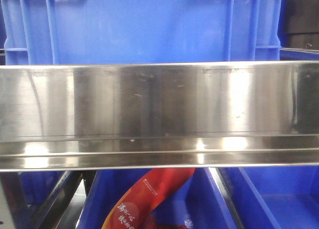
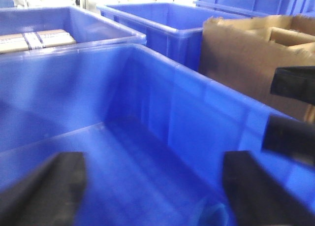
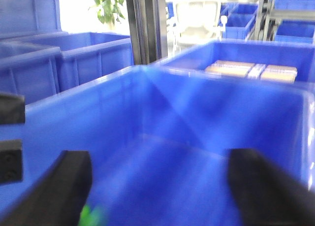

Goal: Grab block from conveyor and place in blue bin

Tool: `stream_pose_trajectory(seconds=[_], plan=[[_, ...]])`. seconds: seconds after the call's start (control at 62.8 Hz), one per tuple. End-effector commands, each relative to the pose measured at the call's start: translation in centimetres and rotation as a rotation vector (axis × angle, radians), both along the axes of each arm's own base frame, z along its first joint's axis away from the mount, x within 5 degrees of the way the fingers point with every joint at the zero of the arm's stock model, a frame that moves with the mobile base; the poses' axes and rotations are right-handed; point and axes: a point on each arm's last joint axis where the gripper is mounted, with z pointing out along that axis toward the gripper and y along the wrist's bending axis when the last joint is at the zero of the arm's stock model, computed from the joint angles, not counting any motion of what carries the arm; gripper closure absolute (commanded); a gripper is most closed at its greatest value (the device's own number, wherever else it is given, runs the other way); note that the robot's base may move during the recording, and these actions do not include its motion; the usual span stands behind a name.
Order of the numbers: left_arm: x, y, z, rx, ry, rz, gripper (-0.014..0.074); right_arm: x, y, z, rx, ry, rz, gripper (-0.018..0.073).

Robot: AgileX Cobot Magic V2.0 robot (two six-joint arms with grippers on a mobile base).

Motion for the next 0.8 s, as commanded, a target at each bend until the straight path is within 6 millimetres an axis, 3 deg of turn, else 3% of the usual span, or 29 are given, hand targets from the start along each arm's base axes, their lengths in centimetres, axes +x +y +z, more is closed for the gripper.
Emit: stream_pose_trajectory(seconds=[0.0, 0.08, 0.111, 0.143, 0.303, 0.478, 0.605, 0.78], plan=[[-1.3, 0.6, 1.9, -0.045, -0.06, -0.002, 0.0405, -1.0, -0.7, 1.6, 0.032, -0.05, -0.001, 0.0432], [-1.8, 0.9, 2.5, -0.057, -0.082, -0.001, 0.0584, -1.4, -0.9, 2.0, 0.041, -0.065, -0.002, 0.0678], [-1.8, 1.0, 2.6, -0.053, -0.087, -0.001, 0.0664, -1.4, -0.9, 2.1, 0.044, -0.069, -0.002, 0.0726], [-1.8, 1.0, 2.6, -0.038, -0.096, 0.001, 0.0706, -1.4, -0.9, 2.1, 0.046, -0.073, -0.003, 0.072], [-2.2, 1.7, 3.0, 0.007, -0.12, 0.009, 0.0707, -2.0, -1.7, 2.8, 0.055, -0.088, -0.013, 0.0721], [-5.1, 4.6, 3.9, -0.017, -0.152, 0.051, 0.0707, -4.2, -5.2, 3.8, 0.079, -0.14, -0.096, 0.0721], [-7.6, 7.1, 2.1, -0.03, -0.182, 0.108, 0.0707, -5.9, -8.0, 1.4, 0.065, -0.127, -0.181, 0.0721], [-11.5, 10.4, -1.6, -0.057, -0.177, 0.188, 0.0707, -9.4, -10.3, -2.8, 0.057, -0.119, -0.234, 0.0721]])
